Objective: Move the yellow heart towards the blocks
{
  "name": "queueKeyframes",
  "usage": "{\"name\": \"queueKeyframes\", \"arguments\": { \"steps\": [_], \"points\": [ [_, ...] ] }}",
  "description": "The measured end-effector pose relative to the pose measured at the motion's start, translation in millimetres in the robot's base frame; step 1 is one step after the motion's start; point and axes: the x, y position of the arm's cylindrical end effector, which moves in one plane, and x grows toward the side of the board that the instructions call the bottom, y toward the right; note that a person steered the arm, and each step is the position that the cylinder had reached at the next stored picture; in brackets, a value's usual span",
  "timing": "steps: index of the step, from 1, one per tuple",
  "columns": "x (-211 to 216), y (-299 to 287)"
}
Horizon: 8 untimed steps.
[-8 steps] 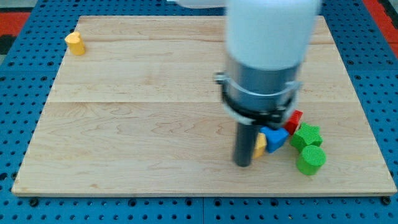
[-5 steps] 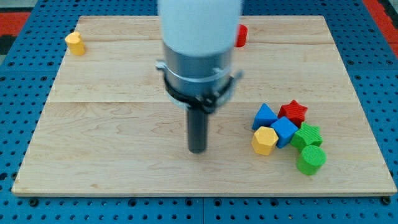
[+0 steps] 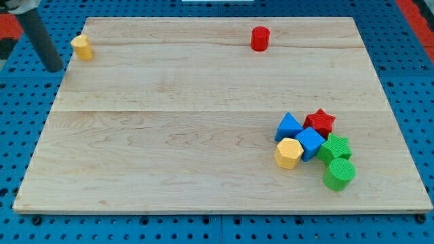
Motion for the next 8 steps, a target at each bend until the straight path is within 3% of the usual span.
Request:
{"name": "queueKeyframes", "arguments": {
  "steps": [1,2,3,4,5,6,7,8],
  "points": [
    [-44.9,3.6],
    [-51.6,61.8],
    [-1.9,158.4],
    [43.0,210.0],
    [63.5,190.4],
    [96.0,213.9],
    [101.8,298.3],
    [125.1,324.0]
  ]
}}
